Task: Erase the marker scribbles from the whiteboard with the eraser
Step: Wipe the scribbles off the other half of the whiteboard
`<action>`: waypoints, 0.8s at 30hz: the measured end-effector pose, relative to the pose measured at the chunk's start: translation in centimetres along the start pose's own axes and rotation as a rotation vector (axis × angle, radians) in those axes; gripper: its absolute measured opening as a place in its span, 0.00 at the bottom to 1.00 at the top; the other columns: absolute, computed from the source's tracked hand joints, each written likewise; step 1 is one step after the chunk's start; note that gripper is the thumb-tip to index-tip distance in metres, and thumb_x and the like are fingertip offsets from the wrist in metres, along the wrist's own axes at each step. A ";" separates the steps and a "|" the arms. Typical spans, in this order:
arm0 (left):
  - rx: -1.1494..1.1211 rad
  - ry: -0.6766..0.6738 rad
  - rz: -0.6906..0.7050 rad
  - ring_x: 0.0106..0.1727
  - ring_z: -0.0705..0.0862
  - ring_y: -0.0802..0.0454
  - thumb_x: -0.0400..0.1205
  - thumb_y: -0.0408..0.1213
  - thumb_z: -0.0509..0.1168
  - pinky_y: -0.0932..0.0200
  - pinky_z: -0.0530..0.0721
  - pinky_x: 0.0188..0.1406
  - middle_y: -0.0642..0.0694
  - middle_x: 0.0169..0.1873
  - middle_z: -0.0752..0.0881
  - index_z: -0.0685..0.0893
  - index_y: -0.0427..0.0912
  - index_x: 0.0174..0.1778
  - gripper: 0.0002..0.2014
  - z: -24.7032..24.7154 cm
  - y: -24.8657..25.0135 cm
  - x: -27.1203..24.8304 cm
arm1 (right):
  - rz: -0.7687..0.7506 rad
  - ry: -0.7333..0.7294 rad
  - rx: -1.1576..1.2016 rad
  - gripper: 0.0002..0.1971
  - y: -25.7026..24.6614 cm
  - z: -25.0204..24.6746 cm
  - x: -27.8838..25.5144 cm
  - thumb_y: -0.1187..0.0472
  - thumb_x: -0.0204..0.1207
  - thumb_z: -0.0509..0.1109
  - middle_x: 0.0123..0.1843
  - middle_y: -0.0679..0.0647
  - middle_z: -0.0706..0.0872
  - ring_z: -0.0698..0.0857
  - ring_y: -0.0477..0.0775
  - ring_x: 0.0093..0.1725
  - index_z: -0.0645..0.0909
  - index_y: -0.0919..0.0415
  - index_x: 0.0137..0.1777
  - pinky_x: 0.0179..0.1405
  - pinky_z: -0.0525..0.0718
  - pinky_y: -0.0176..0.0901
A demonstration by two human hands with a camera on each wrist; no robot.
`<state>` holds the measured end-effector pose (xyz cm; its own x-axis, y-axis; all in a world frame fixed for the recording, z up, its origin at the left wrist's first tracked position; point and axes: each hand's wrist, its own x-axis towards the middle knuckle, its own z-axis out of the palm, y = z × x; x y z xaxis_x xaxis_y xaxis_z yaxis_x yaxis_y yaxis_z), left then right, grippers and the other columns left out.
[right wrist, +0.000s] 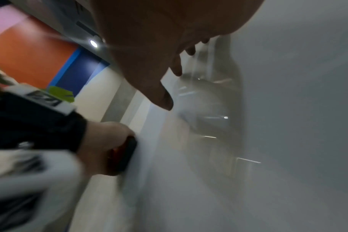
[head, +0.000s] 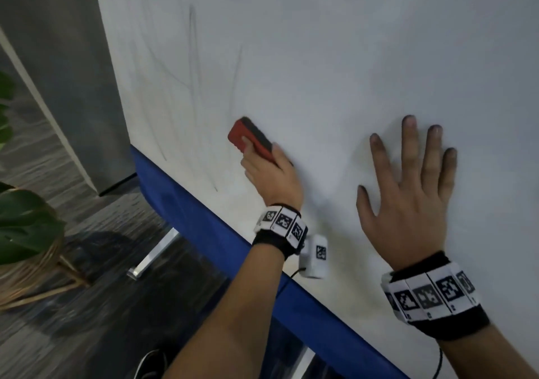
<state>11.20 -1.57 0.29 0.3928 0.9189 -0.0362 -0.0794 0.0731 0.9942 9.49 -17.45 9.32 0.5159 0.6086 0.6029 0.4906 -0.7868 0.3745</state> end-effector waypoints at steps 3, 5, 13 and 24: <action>-0.020 -0.055 0.247 0.71 0.75 0.41 0.89 0.42 0.63 0.56 0.71 0.73 0.37 0.71 0.75 0.64 0.36 0.85 0.29 -0.1 5.8 1.6 | 0.012 0.076 0.088 0.36 -0.9 -2.0 2.6 0.56 0.78 0.72 0.90 0.69 0.59 0.57 0.75 0.89 0.69 0.58 0.87 0.88 0.50 0.67; -0.025 -0.104 0.462 0.66 0.76 0.47 0.89 0.43 0.64 0.65 0.69 0.67 0.39 0.68 0.77 0.66 0.38 0.85 0.29 0.2 10.3 2.9 | 0.009 0.148 0.086 0.35 -0.9 -4.0 5.9 0.55 0.79 0.71 0.89 0.70 0.60 0.58 0.78 0.88 0.69 0.58 0.86 0.87 0.52 0.69; -0.115 -0.048 0.373 0.72 0.78 0.48 0.87 0.45 0.64 0.47 0.78 0.77 0.41 0.72 0.76 0.66 0.37 0.84 0.31 0.1 6.9 6.2 | -0.043 0.034 -0.066 0.38 -1.7 -4.5 11.0 0.57 0.76 0.71 0.92 0.67 0.49 0.49 0.77 0.90 0.64 0.55 0.87 0.88 0.45 0.74; 0.077 0.095 -0.255 0.78 0.75 0.35 0.92 0.42 0.57 0.47 0.77 0.77 0.35 0.80 0.72 0.61 0.35 0.85 0.27 -2.3 -16.0 4.2 | -0.136 -0.038 -0.066 0.38 -3.1 0.6 5.8 0.54 0.85 0.68 0.93 0.62 0.45 0.45 0.71 0.91 0.56 0.54 0.91 0.87 0.32 0.65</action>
<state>12.04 2.02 -16.01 0.3034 0.9069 -0.2923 0.0823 0.2807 0.9563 11.37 -11.45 11.22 0.4749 0.7125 0.5165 0.5111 -0.7011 0.4972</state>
